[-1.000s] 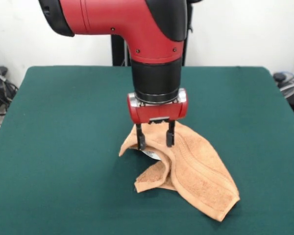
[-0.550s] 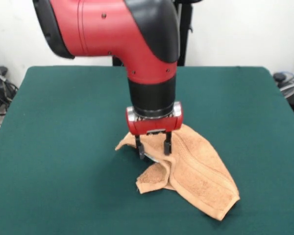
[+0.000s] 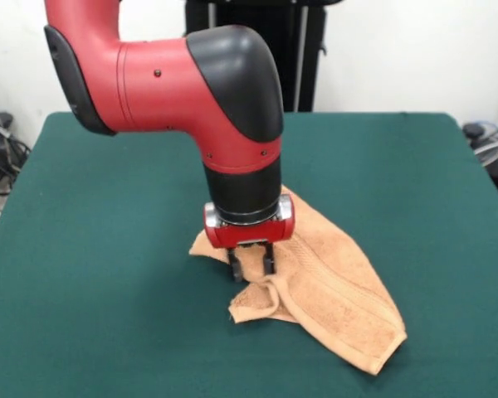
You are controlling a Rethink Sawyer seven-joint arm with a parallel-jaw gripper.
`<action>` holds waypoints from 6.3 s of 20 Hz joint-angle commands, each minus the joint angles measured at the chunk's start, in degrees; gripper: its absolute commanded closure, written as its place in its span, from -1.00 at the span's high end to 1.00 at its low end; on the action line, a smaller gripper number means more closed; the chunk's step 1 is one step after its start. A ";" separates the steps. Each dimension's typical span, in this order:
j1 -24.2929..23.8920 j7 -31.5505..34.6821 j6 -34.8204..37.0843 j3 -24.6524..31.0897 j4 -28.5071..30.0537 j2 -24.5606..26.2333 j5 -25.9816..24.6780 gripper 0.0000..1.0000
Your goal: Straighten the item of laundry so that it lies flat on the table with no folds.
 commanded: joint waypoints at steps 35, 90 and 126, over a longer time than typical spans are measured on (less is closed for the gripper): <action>-1.02 -1.41 -5.34 3.10 1.08 4.36 -3.20 1.00; 4.65 3.07 -5.39 -3.13 5.37 -1.50 -4.91 1.00; 11.08 12.33 -16.87 -14.19 17.05 -1.31 -7.72 1.00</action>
